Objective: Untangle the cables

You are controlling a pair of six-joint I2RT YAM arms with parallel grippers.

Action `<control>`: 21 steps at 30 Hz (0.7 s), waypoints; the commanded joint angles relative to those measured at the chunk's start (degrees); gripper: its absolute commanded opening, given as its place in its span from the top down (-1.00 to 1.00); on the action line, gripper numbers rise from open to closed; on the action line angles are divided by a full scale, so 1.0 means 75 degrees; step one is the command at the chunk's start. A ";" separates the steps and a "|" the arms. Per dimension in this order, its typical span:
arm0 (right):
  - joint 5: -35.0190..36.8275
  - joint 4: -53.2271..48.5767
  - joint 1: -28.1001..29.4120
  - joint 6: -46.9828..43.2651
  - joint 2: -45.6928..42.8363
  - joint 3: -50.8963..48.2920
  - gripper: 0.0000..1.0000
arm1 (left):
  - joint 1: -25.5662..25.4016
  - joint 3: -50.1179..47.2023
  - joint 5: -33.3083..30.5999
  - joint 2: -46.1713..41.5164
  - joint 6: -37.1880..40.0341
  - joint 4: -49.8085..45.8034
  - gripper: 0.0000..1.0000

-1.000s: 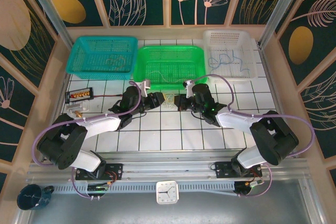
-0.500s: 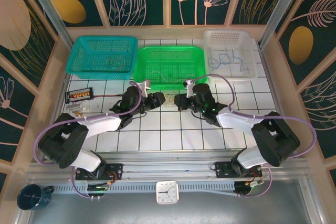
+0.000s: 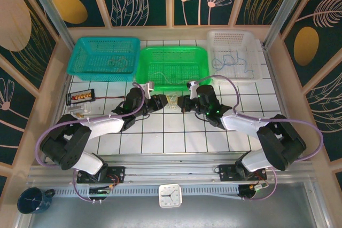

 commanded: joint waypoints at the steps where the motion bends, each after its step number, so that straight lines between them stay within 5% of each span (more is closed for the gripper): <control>1: -0.0043 0.0040 -0.0033 -0.0049 -0.0121 -0.0058 1.00 | -0.0008 0.0172 0.0119 0.0129 0.0004 0.0241 0.57; 10: 0.0073 0.0069 -0.0060 -0.0047 -0.0065 -0.0128 1.00 | -0.0002 0.0275 0.0165 0.0143 0.0018 0.0228 0.99; 21: -0.0137 0.0823 -0.0677 0.0331 0.0937 -0.0579 1.00 | -0.0004 0.0634 0.0777 -0.0768 -0.0277 0.0200 1.00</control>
